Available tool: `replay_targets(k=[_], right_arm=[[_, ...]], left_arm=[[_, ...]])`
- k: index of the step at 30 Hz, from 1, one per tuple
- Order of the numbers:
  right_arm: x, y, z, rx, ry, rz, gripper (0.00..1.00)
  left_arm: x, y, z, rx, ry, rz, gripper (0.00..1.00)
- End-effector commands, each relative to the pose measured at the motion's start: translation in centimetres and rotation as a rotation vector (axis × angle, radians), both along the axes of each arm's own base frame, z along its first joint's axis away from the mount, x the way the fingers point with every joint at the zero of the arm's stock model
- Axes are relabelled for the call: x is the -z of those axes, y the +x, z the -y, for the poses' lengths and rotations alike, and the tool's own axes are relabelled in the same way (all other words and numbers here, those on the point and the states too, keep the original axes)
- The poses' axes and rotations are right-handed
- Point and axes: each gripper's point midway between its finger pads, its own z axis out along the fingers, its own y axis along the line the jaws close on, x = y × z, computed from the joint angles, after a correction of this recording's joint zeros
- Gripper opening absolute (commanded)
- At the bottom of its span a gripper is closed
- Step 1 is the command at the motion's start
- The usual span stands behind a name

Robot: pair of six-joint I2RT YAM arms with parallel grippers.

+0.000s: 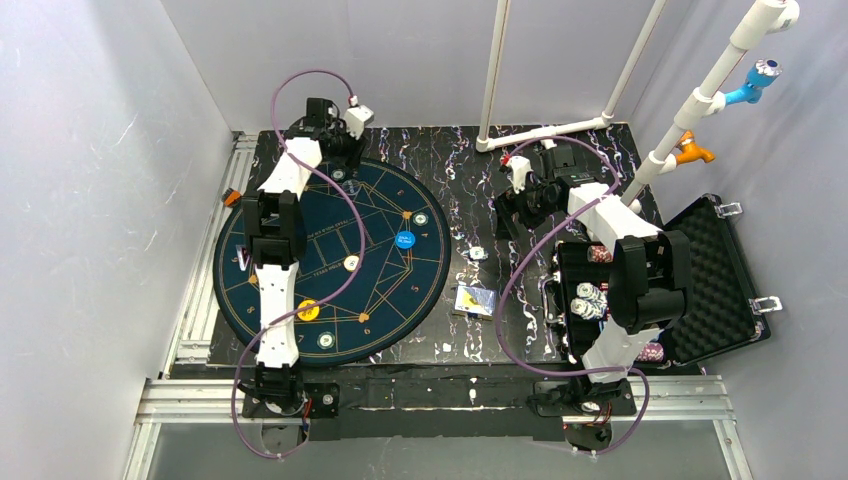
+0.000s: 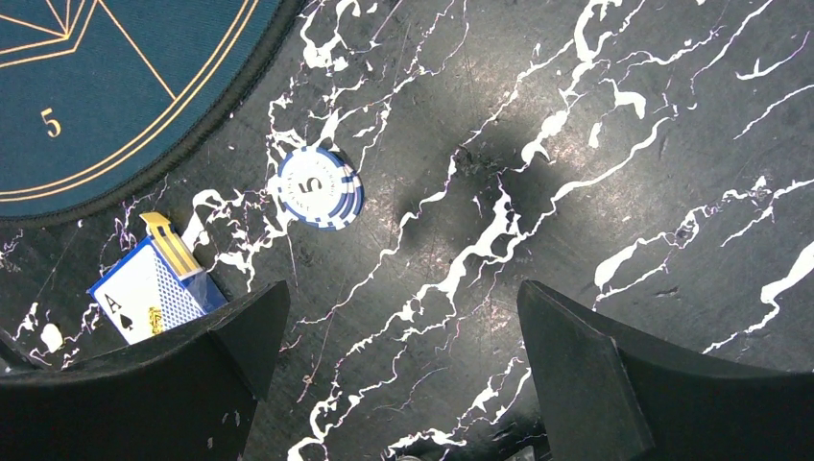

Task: Distribute texas hold em gaming equipment

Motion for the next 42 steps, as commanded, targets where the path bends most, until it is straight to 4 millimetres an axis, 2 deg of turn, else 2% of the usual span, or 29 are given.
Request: replay_targets(k=[1,6,12,13,14,15,17,18,22,23,24,25,28,31,32,33,34,37,42], right_arm=[[0.5,0.2,0.2,-0.01,-0.001,0.0,0.98],[0.7,0.2,0.1,-0.012,0.0,-0.006,0.98],[1.0,0.2,0.3,-0.008,-0.006,-0.013,0.98],[1.1,0.2,0.3,-0.008,-0.007,-0.018,0.98],[1.1,0.3,0.3,-0.007,-0.008,-0.017,0.98],[1.1,0.3,0.3,-0.007,-0.008,-0.016,0.98],[1.2,0.3,0.3,-0.006,-0.008,-0.019,0.98],[1.2,0.3,0.4,-0.004,-0.008,-0.019,0.98],[1.0,0.4,0.3,-0.006,-0.006,-0.013,0.98],[1.0,0.4,0.3,-0.006,-0.006,-0.013,0.98],[0.9,0.3,0.3,-0.007,-0.005,-0.014,0.98],[0.9,0.3,0.3,-0.008,-0.003,-0.013,0.98],[0.8,0.3,0.3,-0.014,-0.004,-0.01,0.98],[0.8,0.2,0.3,-0.019,-0.006,-0.009,0.98],[0.8,0.0,0.3,-0.024,-0.006,-0.011,0.98],[0.8,0.0,0.2,-0.027,-0.002,-0.012,0.98],[0.7,0.0,0.2,-0.028,0.002,-0.011,0.98],[0.5,0.0,0.1,-0.031,0.004,-0.003,0.98],[0.5,-0.2,0.1,-0.035,0.006,-0.008,0.98]], left_arm=[[-2.1,2.2,-0.7,-0.109,-0.041,0.047,0.17],[-1.1,2.9,-0.8,-0.125,-0.056,0.045,0.19],[2.1,2.6,-0.7,-0.122,-0.06,-0.015,0.23],[2.4,2.6,-0.7,-0.124,-0.055,-0.019,0.26],[2.6,2.6,-0.8,-0.127,-0.051,-0.02,0.33],[2.4,2.6,-0.7,-0.127,-0.057,-0.02,0.48],[1.2,2.6,-0.4,-0.131,-0.078,-0.011,0.64],[-0.7,2.8,-0.4,-0.144,-0.093,0.015,0.72],[-5.4,2.5,-0.9,-0.166,-0.097,0.068,0.8],[-6.4,1.9,-0.9,-0.167,-0.109,0.063,0.8],[-8.2,0.3,-0.8,-0.155,-0.137,0.052,0.8],[-9.1,-0.9,-0.8,-0.145,-0.146,0.041,0.79],[-10.0,-5.9,-0.5,-0.075,-0.146,0.0,0.79],[-9.6,-11.5,0.1,0.005,-0.165,-0.075,0.79],[-8.5,-13.5,0.2,0.022,-0.169,-0.12,0.79],[-9.0,-14.5,0.3,0.034,-0.175,-0.117,0.79],[-8.5,-16.2,0.2,0.046,-0.171,-0.137,0.79],[-6.9,-19.2,-0.2,0.064,-0.151,-0.177,0.79],[-4.2,-22.3,-0.8,0.079,-0.103,-0.235,0.81]])
